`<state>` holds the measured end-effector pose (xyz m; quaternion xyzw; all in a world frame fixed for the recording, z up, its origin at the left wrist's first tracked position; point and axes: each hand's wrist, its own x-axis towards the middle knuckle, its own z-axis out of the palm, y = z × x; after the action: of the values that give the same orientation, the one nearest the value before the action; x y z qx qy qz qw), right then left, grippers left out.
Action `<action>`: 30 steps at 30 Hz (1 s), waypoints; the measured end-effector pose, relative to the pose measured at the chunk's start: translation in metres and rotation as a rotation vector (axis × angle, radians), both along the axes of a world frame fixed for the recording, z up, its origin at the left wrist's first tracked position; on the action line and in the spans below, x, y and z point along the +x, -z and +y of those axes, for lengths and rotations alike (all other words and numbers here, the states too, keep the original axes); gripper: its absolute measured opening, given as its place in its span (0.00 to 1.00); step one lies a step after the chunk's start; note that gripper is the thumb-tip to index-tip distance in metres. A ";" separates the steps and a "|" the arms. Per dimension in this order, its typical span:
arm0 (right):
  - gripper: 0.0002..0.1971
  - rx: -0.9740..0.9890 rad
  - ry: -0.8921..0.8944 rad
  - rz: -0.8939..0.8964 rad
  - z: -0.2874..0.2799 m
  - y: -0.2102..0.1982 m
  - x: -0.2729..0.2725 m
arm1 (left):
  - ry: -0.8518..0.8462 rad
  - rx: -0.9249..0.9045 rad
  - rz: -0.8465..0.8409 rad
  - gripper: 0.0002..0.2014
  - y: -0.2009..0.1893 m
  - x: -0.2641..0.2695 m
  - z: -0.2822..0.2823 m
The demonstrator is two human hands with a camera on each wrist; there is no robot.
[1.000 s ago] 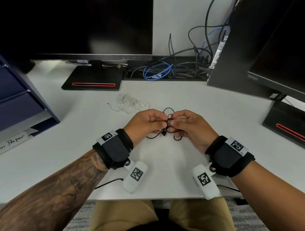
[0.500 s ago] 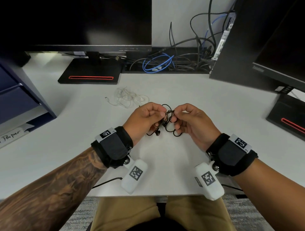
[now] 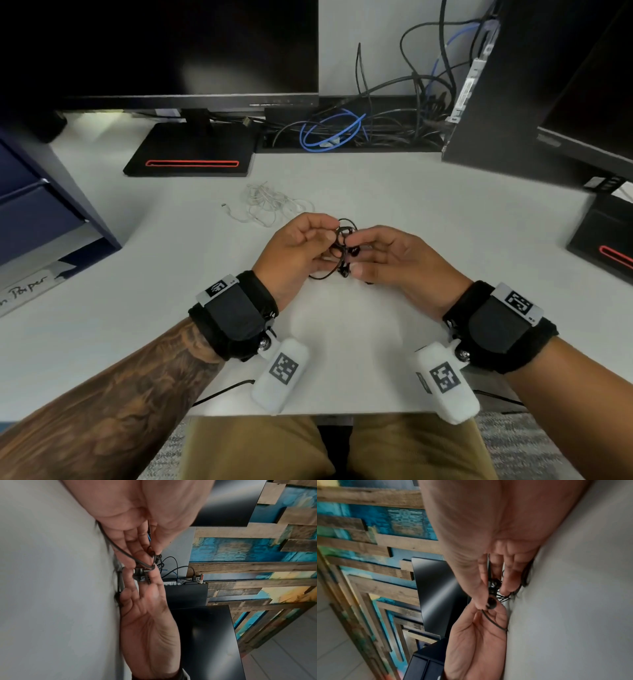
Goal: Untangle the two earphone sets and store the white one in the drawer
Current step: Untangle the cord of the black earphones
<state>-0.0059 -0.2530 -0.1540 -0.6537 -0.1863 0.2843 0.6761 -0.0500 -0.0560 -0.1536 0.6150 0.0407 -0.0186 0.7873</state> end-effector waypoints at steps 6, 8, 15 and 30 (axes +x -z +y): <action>0.24 -0.048 -0.011 -0.076 0.004 -0.002 0.000 | 0.001 -0.056 0.021 0.09 -0.001 0.000 0.000; 0.19 -0.046 0.028 -0.064 0.004 -0.002 0.000 | 0.003 -0.055 0.021 0.09 -0.001 0.000 0.000; 0.14 0.036 0.108 -0.021 0.002 -0.004 -0.002 | 0.022 -0.015 0.008 0.13 -0.001 0.002 -0.002; 0.14 0.157 0.196 0.066 -0.003 0.000 -0.005 | 0.096 0.066 -0.022 0.09 0.000 0.001 -0.004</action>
<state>-0.0111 -0.2560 -0.1542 -0.6042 -0.1208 0.2228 0.7554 -0.0485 -0.0598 -0.1535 0.6420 0.0032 -0.0484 0.7651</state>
